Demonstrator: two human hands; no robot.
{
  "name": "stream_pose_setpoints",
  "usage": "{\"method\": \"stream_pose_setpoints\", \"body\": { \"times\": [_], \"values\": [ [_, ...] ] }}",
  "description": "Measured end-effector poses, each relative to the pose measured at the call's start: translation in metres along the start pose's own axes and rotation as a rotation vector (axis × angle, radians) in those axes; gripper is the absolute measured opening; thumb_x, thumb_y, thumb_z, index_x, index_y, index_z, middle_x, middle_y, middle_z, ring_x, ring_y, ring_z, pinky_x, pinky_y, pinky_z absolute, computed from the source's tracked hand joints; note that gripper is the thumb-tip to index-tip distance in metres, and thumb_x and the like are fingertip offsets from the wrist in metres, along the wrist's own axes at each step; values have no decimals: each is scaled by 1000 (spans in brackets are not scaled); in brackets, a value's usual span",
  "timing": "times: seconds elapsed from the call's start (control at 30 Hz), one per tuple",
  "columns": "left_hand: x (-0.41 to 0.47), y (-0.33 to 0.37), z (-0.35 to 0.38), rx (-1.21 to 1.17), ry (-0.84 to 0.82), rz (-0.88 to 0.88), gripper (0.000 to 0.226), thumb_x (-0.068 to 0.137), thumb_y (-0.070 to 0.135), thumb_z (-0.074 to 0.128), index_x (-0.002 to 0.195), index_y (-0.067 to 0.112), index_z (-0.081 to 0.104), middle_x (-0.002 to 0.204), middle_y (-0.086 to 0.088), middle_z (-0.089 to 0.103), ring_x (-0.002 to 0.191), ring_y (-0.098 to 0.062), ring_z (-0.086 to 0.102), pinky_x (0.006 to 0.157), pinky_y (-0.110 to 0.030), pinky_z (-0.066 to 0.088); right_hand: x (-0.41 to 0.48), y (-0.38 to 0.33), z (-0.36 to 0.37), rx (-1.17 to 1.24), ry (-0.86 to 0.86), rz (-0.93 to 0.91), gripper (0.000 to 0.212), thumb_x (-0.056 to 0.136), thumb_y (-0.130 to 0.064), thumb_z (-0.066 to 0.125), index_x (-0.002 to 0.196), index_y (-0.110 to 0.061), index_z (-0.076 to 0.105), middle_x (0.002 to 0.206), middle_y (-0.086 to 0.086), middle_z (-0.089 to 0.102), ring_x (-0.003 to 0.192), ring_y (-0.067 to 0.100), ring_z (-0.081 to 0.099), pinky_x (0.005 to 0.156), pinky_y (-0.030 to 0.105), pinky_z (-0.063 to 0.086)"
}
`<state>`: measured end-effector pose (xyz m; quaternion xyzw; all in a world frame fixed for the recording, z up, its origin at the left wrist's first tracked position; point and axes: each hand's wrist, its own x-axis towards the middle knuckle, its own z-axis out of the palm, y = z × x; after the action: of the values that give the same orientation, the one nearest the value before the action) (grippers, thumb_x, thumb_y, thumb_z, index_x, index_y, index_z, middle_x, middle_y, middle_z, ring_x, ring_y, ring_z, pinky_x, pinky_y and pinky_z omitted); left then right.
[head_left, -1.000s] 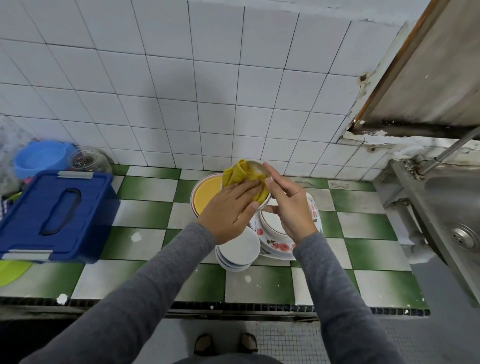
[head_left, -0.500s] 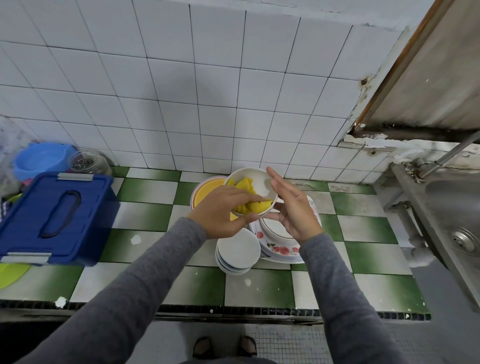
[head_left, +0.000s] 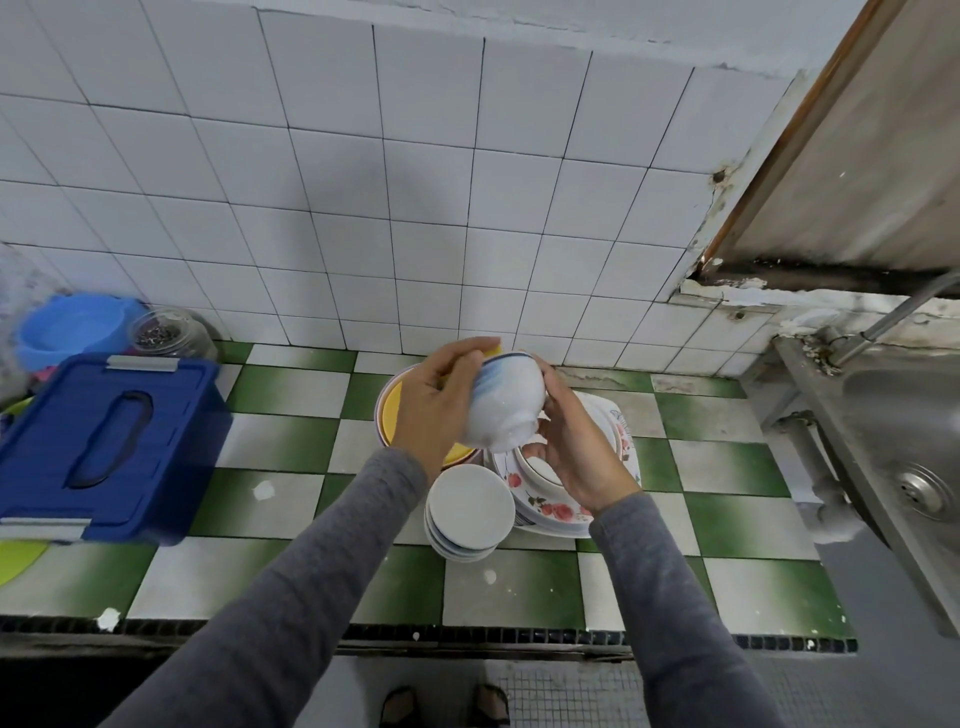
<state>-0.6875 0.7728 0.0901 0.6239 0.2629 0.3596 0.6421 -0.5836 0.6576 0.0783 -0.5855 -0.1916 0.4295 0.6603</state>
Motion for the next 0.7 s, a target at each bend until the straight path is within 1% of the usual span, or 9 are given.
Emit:
{"method": "stream_pose_setpoints", "body": {
  "times": [0.07, 0.13, 0.27, 0.33, 0.4, 0.5, 0.6, 0.63, 0.7],
  "values": [
    [3, -2, 0, -94, 92, -165, 30, 102, 16, 48, 93, 29, 73, 99, 13, 72, 94, -16, 65, 68, -25, 55, 1, 9, 1, 67, -9, -68, 35, 107, -44, 36, 136, -37, 56, 136, 0, 58, 114, 21, 59, 88, 38, 53],
    [4, -6, 0, -170, 120, -276, 31, 102, 20, 45, 93, 30, 73, 99, 10, 72, 94, -20, 66, 66, -30, 56, 1, 14, 7, 158, -7, -104, 35, 107, -43, 38, 138, -34, 52, 142, -2, 55, 128, 20, 55, 97, 37, 52],
    [5, -9, 2, -376, 204, -435, 26, 100, 23, 48, 100, 30, 74, 93, 6, 75, 80, -17, 69, 63, -32, 57, 5, 16, 19, 285, 70, -144, 36, 102, -39, 50, 134, -25, 56, 133, 2, 62, 119, 19, 61, 93, 36, 54],
    [7, -12, 1, -468, 242, -486, 23, 101, 25, 49, 109, 30, 70, 100, 0, 75, 80, -19, 71, 65, -35, 58, 5, 15, 20, 359, 80, -147, 34, 97, -35, 60, 129, -22, 62, 129, 4, 65, 117, 22, 63, 95, 41, 54],
    [8, -13, 0, -529, 285, -472, 21, 103, 23, 49, 116, 27, 65, 109, -6, 74, 87, -23, 71, 71, -40, 60, 5, 13, 20, 433, 84, -133, 32, 91, -26, 64, 122, -18, 66, 122, 5, 69, 113, 22, 64, 97, 43, 53],
    [9, -14, -2, -544, 367, -406, 18, 103, 21, 52, 113, 28, 65, 118, -8, 72, 97, -26, 69, 85, -46, 58, 5, 12, 20, 529, 88, -135, 23, 86, -16, 61, 106, -13, 72, 109, 5, 73, 105, 20, 66, 101, 41, 51],
    [16, -17, -8, -507, 493, -328, 19, 102, 18, 54, 110, 29, 67, 122, -7, 70, 106, -23, 68, 95, -46, 56, 4, 11, 16, 561, 64, -144, 20, 88, -9, 56, 99, -9, 72, 102, 7, 74, 97, 17, 69, 90, 32, 58],
    [20, -18, -12, -461, 540, -288, 20, 102, 17, 55, 113, 27, 68, 124, -5, 69, 109, -19, 67, 98, -41, 54, 3, 10, 14, 559, 65, -139, 20, 89, -7, 54, 103, -7, 69, 102, 7, 74, 95, 17, 70, 86, 29, 59],
    [24, -18, -19, -337, 588, -213, 25, 102, 17, 55, 124, 21, 66, 121, 6, 68, 102, 3, 64, 95, -22, 53, 4, 5, 9, 566, 77, -134, 22, 90, -5, 52, 108, -5, 66, 104, 7, 75, 95, 16, 70, 83, 28, 59]
  ]
}}
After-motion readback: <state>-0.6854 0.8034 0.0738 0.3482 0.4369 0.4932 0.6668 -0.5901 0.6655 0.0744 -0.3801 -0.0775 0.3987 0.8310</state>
